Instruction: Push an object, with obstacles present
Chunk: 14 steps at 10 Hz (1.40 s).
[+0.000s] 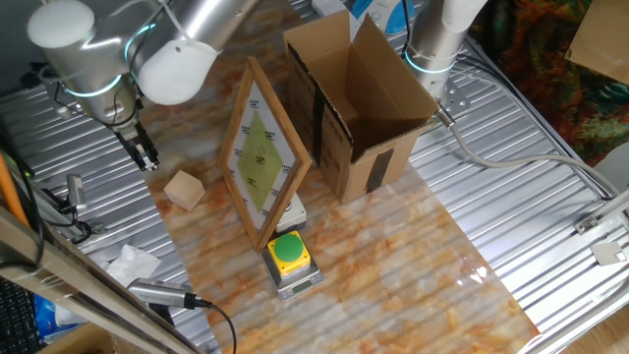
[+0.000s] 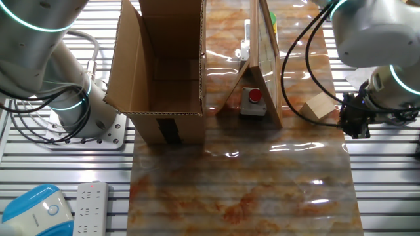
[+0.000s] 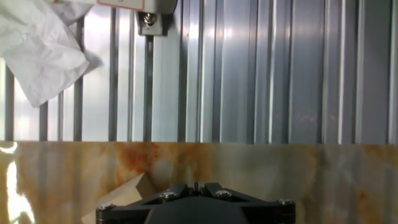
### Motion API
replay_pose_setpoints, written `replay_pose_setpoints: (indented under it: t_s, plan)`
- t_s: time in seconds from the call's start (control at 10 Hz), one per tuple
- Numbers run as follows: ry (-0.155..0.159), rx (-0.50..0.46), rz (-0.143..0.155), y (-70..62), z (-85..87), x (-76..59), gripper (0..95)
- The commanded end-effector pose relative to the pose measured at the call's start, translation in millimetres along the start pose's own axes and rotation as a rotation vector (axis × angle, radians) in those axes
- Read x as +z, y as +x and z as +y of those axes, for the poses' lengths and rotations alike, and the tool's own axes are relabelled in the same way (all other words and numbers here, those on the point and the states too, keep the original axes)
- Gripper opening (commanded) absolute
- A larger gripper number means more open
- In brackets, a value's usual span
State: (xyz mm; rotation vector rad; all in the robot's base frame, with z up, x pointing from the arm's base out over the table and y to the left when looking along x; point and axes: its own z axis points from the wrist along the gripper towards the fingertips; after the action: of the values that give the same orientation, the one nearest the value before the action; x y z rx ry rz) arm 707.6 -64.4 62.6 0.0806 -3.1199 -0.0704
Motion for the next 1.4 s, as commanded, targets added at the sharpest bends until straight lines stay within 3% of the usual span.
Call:
replay_pose_setpoints:
  t_s: [0.1,0.4,1.4]
  plan:
    - [-0.013,0.011,0.006,-0.6,1.4,-0.4,0.0]
    - [-0.031,0.027,0.017,-3.8,4.7,-1.1,0.0]
    - [-0.004,0.062,0.034,-24.2,29.4,-10.0,0.0]
